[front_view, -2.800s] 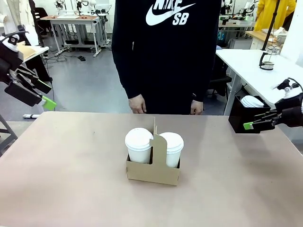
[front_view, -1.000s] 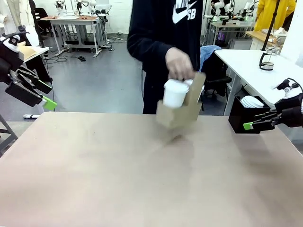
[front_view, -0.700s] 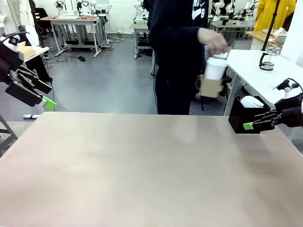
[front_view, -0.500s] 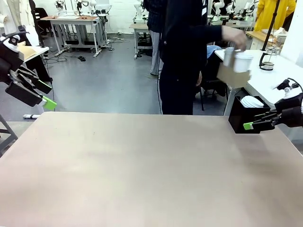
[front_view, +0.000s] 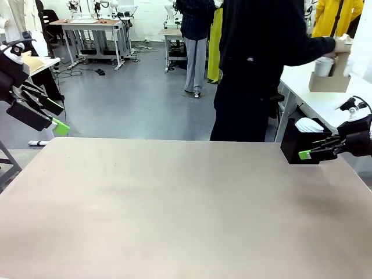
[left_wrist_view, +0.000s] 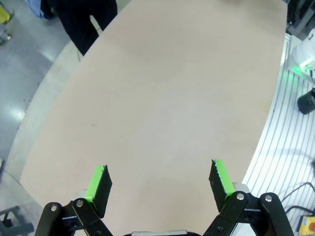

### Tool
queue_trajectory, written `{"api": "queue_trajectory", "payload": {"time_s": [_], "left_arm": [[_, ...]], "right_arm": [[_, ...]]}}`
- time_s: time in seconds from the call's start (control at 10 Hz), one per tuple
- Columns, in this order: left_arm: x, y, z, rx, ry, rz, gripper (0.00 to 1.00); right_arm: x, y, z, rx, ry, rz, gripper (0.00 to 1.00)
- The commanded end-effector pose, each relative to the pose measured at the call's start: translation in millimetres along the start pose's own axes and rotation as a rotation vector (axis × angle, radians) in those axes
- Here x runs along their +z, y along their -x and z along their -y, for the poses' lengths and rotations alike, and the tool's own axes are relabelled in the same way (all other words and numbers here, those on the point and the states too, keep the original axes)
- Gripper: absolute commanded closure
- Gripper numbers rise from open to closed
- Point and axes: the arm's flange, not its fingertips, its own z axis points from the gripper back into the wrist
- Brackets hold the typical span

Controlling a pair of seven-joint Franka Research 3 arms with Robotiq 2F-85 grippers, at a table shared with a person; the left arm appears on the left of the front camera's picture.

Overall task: Pour a drink into a cup and package it in a carrier.
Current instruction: Insert the held 600 ml Paper Cup into the Cup Carrier.

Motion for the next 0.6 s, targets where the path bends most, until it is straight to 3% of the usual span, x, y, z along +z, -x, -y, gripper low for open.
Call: {"api": "queue_trajectory", "payload": {"time_s": [0.0, 0.5], "left_arm": [[-0.5, -0.2, -1.0, 0.001, 0.008, 0.023, 0.00], [-0.5, -0.2, -1.0, 0.001, 0.008, 0.023, 0.00]], "right_arm": [[1.9, -1.0, 0.7, 0.011, 0.007, 0.004, 0.18], [1.9, -1.0, 0.7, 0.011, 0.007, 0.004, 0.18]]}}
